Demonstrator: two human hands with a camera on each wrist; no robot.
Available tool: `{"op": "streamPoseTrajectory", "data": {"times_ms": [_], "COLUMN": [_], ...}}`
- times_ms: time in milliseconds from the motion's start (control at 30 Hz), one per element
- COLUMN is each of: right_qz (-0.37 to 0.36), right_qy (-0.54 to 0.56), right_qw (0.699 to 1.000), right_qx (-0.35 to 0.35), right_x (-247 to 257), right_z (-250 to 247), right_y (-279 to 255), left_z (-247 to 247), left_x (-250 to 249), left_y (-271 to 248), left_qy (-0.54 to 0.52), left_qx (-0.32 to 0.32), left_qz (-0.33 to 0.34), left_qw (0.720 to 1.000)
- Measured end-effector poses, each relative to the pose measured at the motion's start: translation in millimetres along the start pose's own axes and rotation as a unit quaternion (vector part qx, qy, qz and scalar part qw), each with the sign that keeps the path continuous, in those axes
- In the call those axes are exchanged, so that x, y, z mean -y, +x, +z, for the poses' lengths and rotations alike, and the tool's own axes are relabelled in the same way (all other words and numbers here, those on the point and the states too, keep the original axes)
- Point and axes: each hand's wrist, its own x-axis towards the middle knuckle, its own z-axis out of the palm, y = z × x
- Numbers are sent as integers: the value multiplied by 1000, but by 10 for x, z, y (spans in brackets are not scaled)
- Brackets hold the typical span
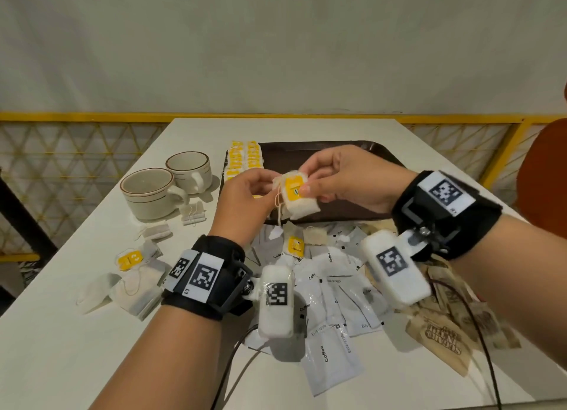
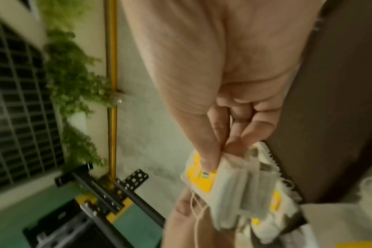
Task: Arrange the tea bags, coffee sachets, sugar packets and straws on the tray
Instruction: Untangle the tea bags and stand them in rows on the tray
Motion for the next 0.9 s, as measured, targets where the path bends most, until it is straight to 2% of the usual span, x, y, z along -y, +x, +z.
{"op": "streamPoseTrajectory", "data": {"times_ms": [133,233,367,433,600,667,733,800,900], "right_qz": [-12,-29,-25,-18,8,27,61,79,60], "right_qy": [-49,-66,-123,-111,-28,-65,-211,-354,-465], "right_qw": [996,992,987,990,996,995,975,931,882], "right_qx": [-74,-100,-97,-88,-80,-71,-32,26,54], "right_x": [-97,-108,-66,-58,-120,-157,-201,-261,-330], "right_z": [128,151,132,118,23,-34,-72,-45,72], "right_y": [59,74,84,94,98,84,56,36,30], "left_z": [-18,-41,-46,-46,-75,-106,-132,-143,-148], "left_x": [-6,-27,-59,-73,-39,-19,-4,7,13], "left_y": [-6,-7,-8,-6,-7,8,27,37,40], "left_qy": [-34,-49,-69,-70,-43,-42,-41,-38,-48], "left_qx": [1,0,0,-3,52,38,16,10,15], "left_qz": [-22,-22,-23,-30,-63,-74,-79,-83,-104], "left_qw": [999,999,997,997,996,996,996,996,993]}}
